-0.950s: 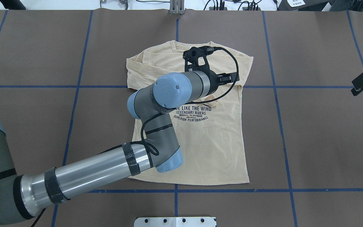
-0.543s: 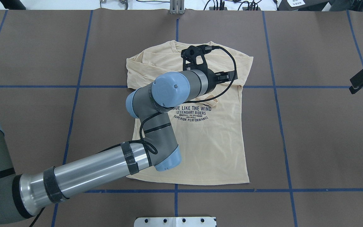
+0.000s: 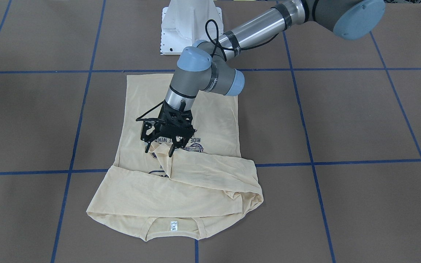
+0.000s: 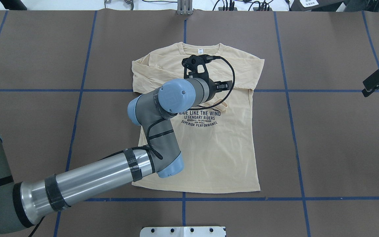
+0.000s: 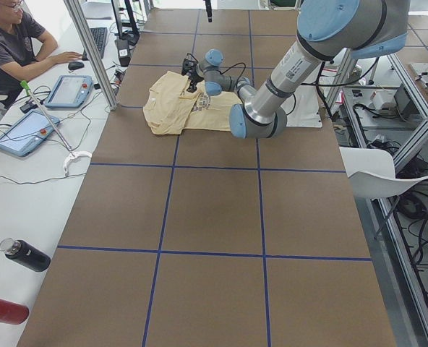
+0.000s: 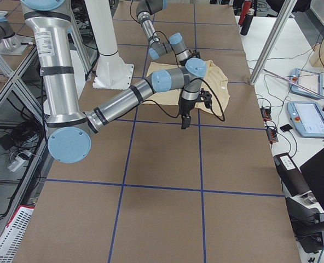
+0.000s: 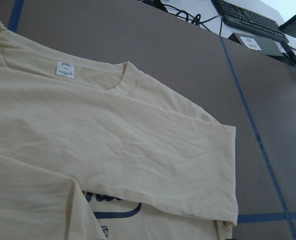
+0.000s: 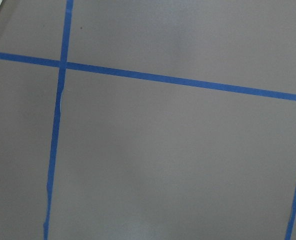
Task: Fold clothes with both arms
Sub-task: 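Lower the sleeve onto the chest with the left gripper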
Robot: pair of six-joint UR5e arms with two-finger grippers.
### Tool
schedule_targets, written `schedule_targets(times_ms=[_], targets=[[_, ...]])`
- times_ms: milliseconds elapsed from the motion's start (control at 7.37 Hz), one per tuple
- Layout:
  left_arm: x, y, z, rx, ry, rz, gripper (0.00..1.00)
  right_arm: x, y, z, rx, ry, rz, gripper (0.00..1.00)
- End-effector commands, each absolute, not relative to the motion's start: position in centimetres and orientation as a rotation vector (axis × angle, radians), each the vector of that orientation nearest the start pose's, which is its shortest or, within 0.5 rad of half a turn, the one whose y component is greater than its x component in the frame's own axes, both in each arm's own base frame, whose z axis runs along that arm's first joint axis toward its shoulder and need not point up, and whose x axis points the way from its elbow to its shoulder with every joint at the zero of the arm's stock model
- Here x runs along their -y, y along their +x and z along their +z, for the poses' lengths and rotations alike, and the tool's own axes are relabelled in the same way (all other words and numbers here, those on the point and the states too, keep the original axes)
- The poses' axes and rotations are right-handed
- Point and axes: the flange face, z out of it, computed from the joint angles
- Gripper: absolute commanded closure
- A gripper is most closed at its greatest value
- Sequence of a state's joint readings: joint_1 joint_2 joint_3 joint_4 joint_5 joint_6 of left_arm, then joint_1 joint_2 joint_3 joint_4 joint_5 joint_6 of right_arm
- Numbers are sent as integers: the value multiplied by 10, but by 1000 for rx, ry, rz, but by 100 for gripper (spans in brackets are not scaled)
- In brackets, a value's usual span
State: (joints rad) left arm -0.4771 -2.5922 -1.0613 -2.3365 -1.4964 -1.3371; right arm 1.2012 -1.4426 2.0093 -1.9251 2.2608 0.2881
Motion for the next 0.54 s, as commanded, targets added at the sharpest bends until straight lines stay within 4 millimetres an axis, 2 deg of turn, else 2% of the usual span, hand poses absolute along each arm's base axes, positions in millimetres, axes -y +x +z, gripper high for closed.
schedule_targets(times_ms=[0,136,407], targets=[[505,672,104,-1066,462,-255,33,492,-116,431,715,-36,-150,0],[501,675,107,-1031,396,-232,40,493,-116,435,713,-43,-147,0],[495,681,116,-971,239,-269,41,495,-117,437,710,-47,-147,0]])
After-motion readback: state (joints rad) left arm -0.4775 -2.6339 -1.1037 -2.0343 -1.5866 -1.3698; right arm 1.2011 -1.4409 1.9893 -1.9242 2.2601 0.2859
